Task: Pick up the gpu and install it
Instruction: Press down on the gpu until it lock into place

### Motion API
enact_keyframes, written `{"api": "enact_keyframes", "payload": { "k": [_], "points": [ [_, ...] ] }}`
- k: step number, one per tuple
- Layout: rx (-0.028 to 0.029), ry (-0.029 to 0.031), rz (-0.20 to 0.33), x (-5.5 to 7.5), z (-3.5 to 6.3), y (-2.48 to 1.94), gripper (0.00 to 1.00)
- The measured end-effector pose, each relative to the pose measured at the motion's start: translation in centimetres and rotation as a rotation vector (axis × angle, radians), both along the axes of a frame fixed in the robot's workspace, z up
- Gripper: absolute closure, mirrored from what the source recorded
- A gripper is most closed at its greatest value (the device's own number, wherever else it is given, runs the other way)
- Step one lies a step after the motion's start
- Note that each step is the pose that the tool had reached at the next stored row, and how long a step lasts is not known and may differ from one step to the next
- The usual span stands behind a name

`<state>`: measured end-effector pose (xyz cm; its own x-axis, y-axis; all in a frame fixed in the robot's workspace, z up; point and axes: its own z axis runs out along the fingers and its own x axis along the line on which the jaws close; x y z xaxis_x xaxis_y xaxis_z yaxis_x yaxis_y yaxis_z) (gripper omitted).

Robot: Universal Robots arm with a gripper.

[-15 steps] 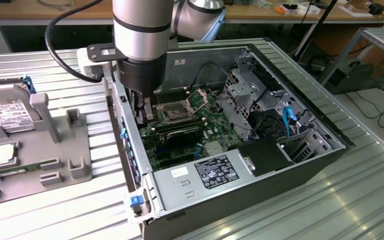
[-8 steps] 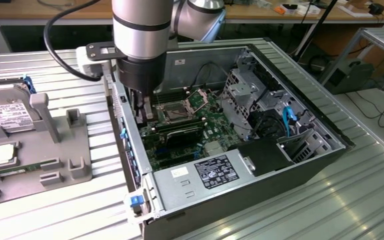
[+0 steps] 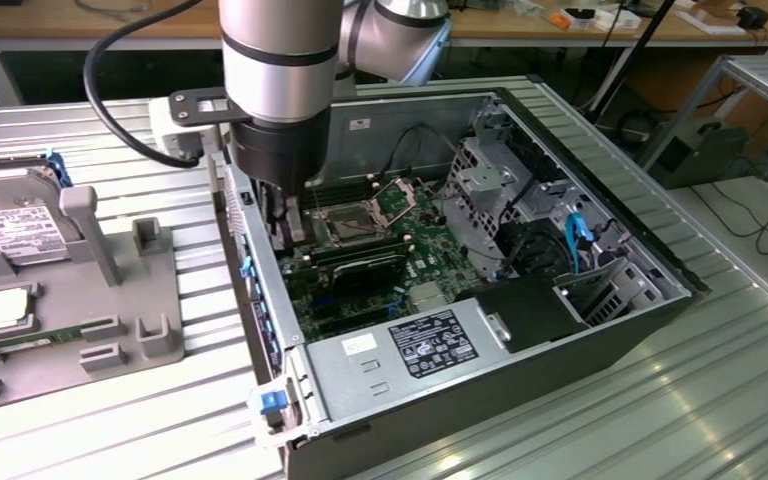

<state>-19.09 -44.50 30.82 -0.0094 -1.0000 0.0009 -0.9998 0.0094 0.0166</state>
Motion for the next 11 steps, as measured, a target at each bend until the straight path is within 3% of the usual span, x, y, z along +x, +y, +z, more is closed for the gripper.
{"api": "enact_keyframes", "payload": {
  "k": [5,11],
  "points": [
    [-0.0003,-0.0054,0.0,0.0,-0.25,-0.06,0.89],
    [-0.0001,-0.0061,0.0,0.36,-0.39,-0.06,0.89]
  ]
}}
